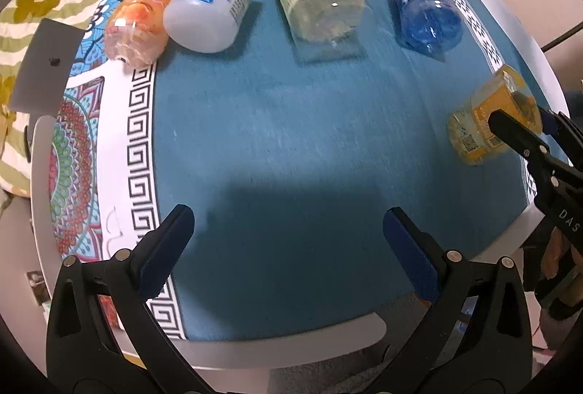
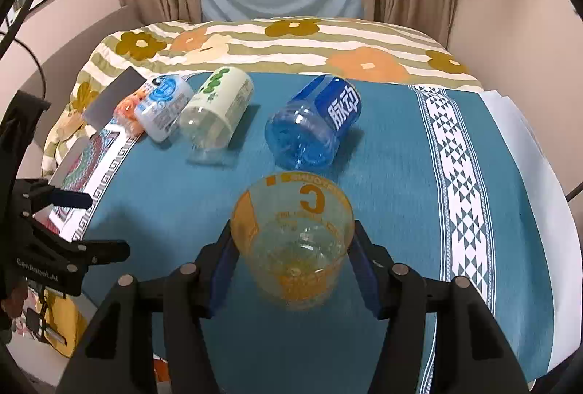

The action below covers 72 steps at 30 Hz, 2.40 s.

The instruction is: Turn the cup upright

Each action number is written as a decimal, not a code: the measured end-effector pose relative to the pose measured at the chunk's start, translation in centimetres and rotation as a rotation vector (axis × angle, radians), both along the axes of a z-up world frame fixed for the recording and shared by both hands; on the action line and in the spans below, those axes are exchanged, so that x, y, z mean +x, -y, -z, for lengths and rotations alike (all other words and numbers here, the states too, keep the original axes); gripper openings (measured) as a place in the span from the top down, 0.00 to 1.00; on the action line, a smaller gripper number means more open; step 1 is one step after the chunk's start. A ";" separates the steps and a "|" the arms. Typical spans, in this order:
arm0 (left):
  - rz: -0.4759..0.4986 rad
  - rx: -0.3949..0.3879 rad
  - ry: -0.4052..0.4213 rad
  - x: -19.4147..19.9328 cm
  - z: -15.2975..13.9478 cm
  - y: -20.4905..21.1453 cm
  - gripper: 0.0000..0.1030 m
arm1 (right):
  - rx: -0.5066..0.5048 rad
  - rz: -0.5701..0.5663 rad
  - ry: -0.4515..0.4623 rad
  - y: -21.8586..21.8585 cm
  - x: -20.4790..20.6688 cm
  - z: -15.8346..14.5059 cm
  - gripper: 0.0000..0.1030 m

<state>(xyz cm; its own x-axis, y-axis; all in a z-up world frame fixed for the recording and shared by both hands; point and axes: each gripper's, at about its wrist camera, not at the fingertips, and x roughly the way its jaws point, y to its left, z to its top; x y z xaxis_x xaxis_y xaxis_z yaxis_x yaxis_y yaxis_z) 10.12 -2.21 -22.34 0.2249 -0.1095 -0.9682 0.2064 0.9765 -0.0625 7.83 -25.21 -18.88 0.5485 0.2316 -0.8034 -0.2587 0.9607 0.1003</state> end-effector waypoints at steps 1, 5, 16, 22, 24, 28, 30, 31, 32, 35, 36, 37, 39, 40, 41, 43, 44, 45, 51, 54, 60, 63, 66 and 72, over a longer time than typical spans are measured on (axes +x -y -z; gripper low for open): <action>-0.001 0.000 0.000 -0.2 0.0 0.1 0.00 | 0.001 0.000 0.000 0.2 -0.3 0.0 0.47; -0.004 0.004 0.007 -1.0 0.0 0.8 0.00 | -0.005 -0.006 0.012 0.4 -1.1 0.0 0.47; -0.026 0.015 0.026 -1.9 -0.8 0.7 0.00 | -0.010 -0.011 0.019 0.1 -1.3 0.1 0.46; -0.038 0.019 0.033 -2.4 -1.0 0.2 0.00 | 0.036 0.018 0.044 0.5 -1.6 0.6 0.12; -0.044 0.020 0.033 -2.5 -1.0 0.1 0.00 | 0.037 0.019 0.060 0.4 -1.7 0.6 0.03; -0.056 0.023 0.038 -2.9 -1.0 0.0 0.00 | 0.027 0.009 0.076 0.3 -1.9 1.0 0.01; -0.062 0.023 0.043 -3.1 -1.2 -0.1 0.00 | 0.025 0.010 0.077 0.4 -2.0 1.1 0.01; -0.065 0.024 0.046 -3.2 -1.3 -0.1 0.00 | 0.025 0.011 0.079 0.4 -2.0 1.0 0.01; -0.068 0.024 0.050 -3.2 -1.5 -0.1 0.00 | 0.024 0.012 0.081 0.5 -2.0 0.9 0.01; -0.076 0.023 0.068 -3.4 -2.6 0.0 0.00 | 0.025 0.014 0.084 0.8 -2.3 -0.4 0.01; -0.080 0.022 0.081 -3.5 -3.3 0.0 0.00 | 0.023 0.014 0.090 0.9 -2.4 -1.2 0.01; -0.083 0.021 0.100 -3.6 -4.2 0.1 0.00 | 0.020 0.012 0.096 1.0 -2.5 -1.9 0.01; -0.089 0.024 0.142 -3.8 -6.0 0.4 0.00 | 0.013 0.013 0.104 1.2 -2.7 -3.5 0.01; -0.094 0.025 0.172 -4.0 -7.2 0.4 0.00 | 0.011 0.016 0.112 1.3 -2.8 -4.4 0.01; -0.098 0.018 0.191 -4.1 -8.1 0.5 0.00 | 0.009 0.019 0.122 1.5 -2.9 -5.6 0.01; -0.112 0.023 0.247 -4.5 -10.2 0.5 0.00 | -0.005 0.035 0.149 1.8 -3.4 -7.8 0.01; -0.119 0.023 0.268 -4.6 -11.0 0.3 0.00 | -0.006 0.041 0.158 2.0 -3.6 -8.6 0.01; -0.130 0.018 0.301 -4.9 -12.3 0.2 0.00 | -0.004 0.047 0.166 2.2 -3.8 -9.8 0.01; -0.185 -0.009 0.453 -5.9 -17.2 -0.1 0.00 | -0.019 0.119 0.208 3.3 -4.9 -14.7 0.01; -0.198 -0.002 0.540 -6.7 -19.3 0.2 0.00 | -0.029 0.156 0.232 3.9 -5.3 -16.7 0.01; -0.181 0.018 0.638 -7.8 -21.0 1.0 0.00 | -0.054 0.218 0.237 4.7 -5.6 -18.1 0.01; -0.169 0.019 0.650 -8.1 -20.9 1.3 0.00 | -0.056 0.234 0.229 4.9 -5.9 -17.9 0.01; -0.161 0.020 0.656 -8.5 -20.8 1.5 0.00 | -0.067 0.238 0.228 4.9 -6.4 -17.7 0.01; -0.151 0.026 0.670 -8.9 -20.7 1.8 0.00 | -0.065 0.252 0.223 5.2 -6.7 -17.5 0.01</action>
<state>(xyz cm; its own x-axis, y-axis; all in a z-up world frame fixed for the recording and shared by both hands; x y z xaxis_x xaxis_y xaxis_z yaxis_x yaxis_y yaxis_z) 1.18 -3.98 -1.66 0.7870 -0.0084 -0.6169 0.0535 0.9971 0.0546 1.14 -30.36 -1.37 0.7461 0.0186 -0.6655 -0.0207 0.9998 0.0047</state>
